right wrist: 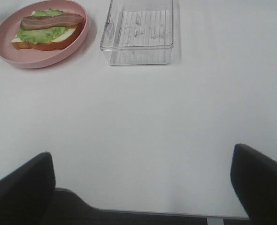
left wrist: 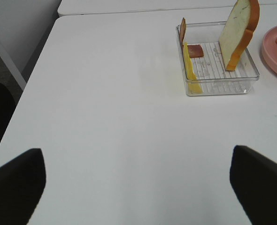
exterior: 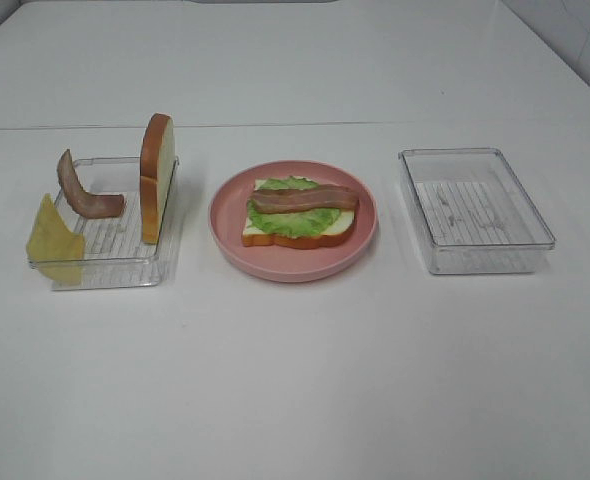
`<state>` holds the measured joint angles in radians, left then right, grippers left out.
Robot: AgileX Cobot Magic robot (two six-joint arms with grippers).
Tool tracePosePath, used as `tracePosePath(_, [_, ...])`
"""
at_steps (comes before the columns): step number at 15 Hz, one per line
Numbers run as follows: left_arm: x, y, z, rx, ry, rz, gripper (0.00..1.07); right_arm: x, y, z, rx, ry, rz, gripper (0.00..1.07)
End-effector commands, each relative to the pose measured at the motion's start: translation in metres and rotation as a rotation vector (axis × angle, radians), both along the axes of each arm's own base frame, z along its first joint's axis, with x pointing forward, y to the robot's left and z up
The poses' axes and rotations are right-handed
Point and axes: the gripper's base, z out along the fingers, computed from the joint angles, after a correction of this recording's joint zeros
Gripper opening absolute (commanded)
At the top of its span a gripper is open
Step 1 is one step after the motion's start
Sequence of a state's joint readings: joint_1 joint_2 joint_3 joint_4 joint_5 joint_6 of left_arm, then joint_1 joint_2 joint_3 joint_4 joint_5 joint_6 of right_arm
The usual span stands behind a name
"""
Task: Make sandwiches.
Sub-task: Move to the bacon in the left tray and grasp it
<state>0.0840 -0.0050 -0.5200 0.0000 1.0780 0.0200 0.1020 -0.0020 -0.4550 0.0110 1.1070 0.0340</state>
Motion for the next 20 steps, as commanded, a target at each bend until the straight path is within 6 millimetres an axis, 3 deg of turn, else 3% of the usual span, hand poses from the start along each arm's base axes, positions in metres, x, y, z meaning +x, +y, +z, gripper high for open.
tracePosePath(1, [-0.0019, -0.0001, -0.0007, 0.003, -0.015, -0.004, 1.0, -0.0038, -0.0001, -0.0009, -0.002, -0.039, 0.011, 0.96])
tracePosePath(20, [-0.0017, -0.0001, -0.0006, 0.002, -0.015, -0.003, 1.0, -0.0035, -0.0013, -0.0009, -0.014, -0.039, 0.003, 0.96])
